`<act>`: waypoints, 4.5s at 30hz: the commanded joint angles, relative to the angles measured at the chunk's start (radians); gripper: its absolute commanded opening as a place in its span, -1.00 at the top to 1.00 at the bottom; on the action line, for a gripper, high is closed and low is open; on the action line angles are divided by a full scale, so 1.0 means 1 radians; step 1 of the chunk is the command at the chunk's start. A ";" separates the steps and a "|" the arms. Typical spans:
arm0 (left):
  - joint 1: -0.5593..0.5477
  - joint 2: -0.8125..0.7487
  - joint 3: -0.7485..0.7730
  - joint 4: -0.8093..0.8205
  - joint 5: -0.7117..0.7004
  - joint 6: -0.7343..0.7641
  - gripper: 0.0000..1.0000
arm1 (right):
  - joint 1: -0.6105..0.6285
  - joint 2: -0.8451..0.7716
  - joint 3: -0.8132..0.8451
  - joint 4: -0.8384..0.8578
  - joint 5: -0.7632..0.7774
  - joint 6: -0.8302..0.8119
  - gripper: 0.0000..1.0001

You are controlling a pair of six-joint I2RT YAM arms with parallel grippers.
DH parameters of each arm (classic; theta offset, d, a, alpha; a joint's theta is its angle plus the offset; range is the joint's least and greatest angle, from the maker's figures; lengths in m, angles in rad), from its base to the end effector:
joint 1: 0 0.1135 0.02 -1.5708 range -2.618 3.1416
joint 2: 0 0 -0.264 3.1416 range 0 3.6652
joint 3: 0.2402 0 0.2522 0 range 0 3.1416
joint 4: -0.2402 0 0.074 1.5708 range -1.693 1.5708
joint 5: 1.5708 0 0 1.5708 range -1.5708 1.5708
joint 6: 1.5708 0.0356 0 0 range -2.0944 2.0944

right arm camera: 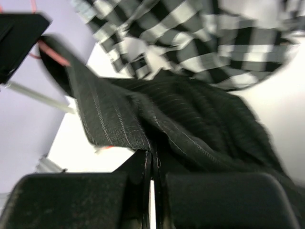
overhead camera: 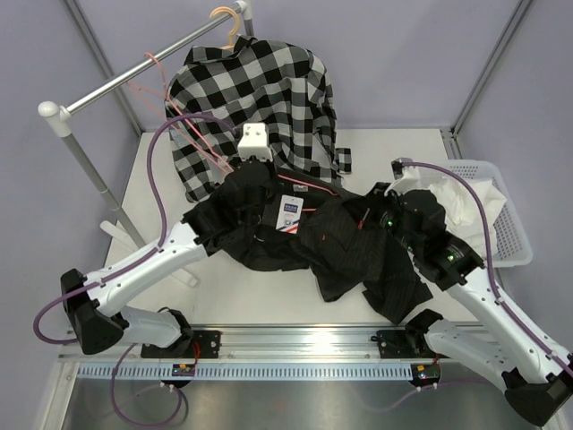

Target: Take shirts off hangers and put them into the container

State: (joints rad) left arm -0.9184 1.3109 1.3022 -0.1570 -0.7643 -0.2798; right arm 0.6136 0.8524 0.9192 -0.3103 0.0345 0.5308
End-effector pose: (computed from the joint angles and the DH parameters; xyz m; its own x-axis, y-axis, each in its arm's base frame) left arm 0.1993 -0.2202 0.4101 -0.1402 -0.1448 -0.9795 0.1254 0.9787 -0.1627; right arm 0.1585 0.1101 0.3621 -0.4475 0.3037 -0.8412 -0.3729 0.7916 0.4841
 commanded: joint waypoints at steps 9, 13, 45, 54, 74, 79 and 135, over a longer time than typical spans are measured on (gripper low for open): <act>0.006 -0.182 -0.144 0.073 -0.082 -0.010 1.00 | -0.139 -0.090 0.122 -0.289 0.228 -0.190 1.00; 0.006 -0.228 -0.182 0.076 -0.063 0.016 1.00 | -0.187 -0.089 0.136 -0.320 0.220 -0.210 1.00; 0.010 -0.465 -0.342 0.151 -0.060 0.102 1.00 | -0.347 0.065 0.382 -0.570 -0.122 -0.212 1.00; 0.010 -0.625 -0.469 0.178 0.055 0.128 1.00 | -0.370 0.088 0.377 -0.549 -0.194 -0.198 1.00; 0.010 -0.613 -0.425 0.210 0.141 0.212 1.00 | -0.405 0.177 0.373 -0.440 -0.619 -0.134 1.00; 0.010 -0.720 -0.504 0.264 0.203 0.260 1.00 | -0.507 0.185 0.303 -0.418 -0.692 -0.138 1.00; 0.013 -0.410 -0.396 0.547 0.431 -0.003 1.00 | -0.373 -0.156 0.277 -0.521 -0.128 -0.202 -0.79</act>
State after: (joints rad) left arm -0.9104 0.9234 0.8989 0.3847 -0.3058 -0.3225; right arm 0.2359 0.7525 1.0943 -0.7399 -0.2420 0.3878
